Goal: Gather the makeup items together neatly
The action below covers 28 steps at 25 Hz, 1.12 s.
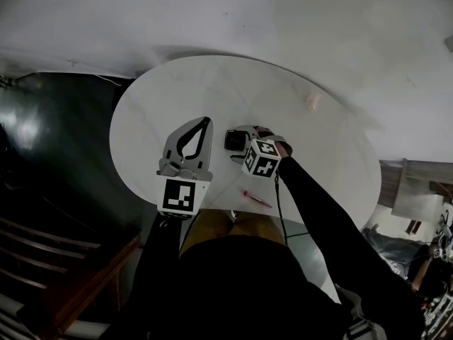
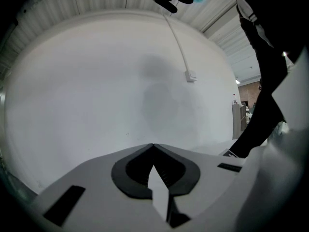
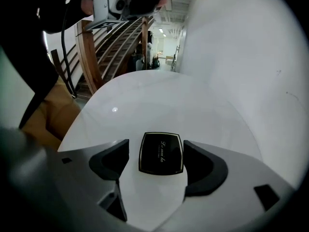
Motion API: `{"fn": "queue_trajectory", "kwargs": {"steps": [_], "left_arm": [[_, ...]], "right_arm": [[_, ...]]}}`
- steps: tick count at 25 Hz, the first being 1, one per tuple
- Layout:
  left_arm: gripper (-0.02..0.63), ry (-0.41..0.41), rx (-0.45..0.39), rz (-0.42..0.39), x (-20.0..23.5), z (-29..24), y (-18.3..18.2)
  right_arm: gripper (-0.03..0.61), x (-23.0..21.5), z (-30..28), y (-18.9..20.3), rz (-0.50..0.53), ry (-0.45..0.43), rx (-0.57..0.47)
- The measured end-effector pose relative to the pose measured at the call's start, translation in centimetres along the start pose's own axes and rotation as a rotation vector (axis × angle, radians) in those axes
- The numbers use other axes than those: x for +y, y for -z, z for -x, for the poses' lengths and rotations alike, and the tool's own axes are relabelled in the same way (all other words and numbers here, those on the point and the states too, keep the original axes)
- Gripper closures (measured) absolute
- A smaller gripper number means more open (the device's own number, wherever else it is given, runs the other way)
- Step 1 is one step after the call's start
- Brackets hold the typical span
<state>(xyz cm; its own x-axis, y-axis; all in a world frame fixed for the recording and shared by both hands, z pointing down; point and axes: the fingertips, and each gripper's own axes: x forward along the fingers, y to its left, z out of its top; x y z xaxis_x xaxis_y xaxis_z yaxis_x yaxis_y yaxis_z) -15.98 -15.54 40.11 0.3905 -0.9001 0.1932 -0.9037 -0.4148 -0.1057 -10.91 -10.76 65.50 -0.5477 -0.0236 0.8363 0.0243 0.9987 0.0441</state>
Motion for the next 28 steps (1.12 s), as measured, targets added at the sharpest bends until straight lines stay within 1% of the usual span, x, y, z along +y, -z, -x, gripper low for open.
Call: {"fn": "queue_trajectory", "kwargs": {"steps": [3, 7, 9, 13, 18, 20, 24, 26, 28], "left_arm": [[0.598, 0.013, 0.008, -0.006, -0.1, 0.1, 0.3], [0.598, 0.024, 0.011, -0.004, -0.1, 0.2, 0.5], [0.598, 0.030, 0.014, -0.005, 0.0, 0.2, 0.6], [0.598, 0.035, 0.011, -0.002, 0.1, 0.3, 0.8], [0.598, 0.043, 0.008, 0.003, 0.1, 0.3, 1.0], [0.598, 0.046, 0.008, 0.007, 0.2, 0.2, 1.0], [0.598, 0.052, 0.009, 0.001, 0.2, 0.0, 1.1], [0.598, 0.053, 0.012, 0.002, 0.1, 0.0, 1.2], [0.598, 0.057, 0.015, 0.005, 0.1, 0.0, 1.3]], "right_arm": [[0.241, -0.7, -1.0, -0.1, -0.009, -0.013, 0.009], [0.241, -1.2, -1.5, 0.2, 0.010, -0.038, 0.055], [0.239, -1.2, -1.5, 0.5, 0.043, -0.058, 0.078], [0.238, -1.1, -1.1, 1.5, 0.147, -0.104, 0.137], [0.235, -1.1, -1.1, 1.7, 0.223, -0.129, 0.161], [0.236, -1.0, -1.2, 1.7, 0.244, -0.155, 0.180], [0.236, -0.9, -1.5, 2.0, 0.245, -0.231, 0.231], [0.238, -0.6, -1.3, 2.1, 0.280, -0.270, 0.258], [0.238, -0.4, -1.1, 1.9, 0.289, -0.288, 0.260]]}}
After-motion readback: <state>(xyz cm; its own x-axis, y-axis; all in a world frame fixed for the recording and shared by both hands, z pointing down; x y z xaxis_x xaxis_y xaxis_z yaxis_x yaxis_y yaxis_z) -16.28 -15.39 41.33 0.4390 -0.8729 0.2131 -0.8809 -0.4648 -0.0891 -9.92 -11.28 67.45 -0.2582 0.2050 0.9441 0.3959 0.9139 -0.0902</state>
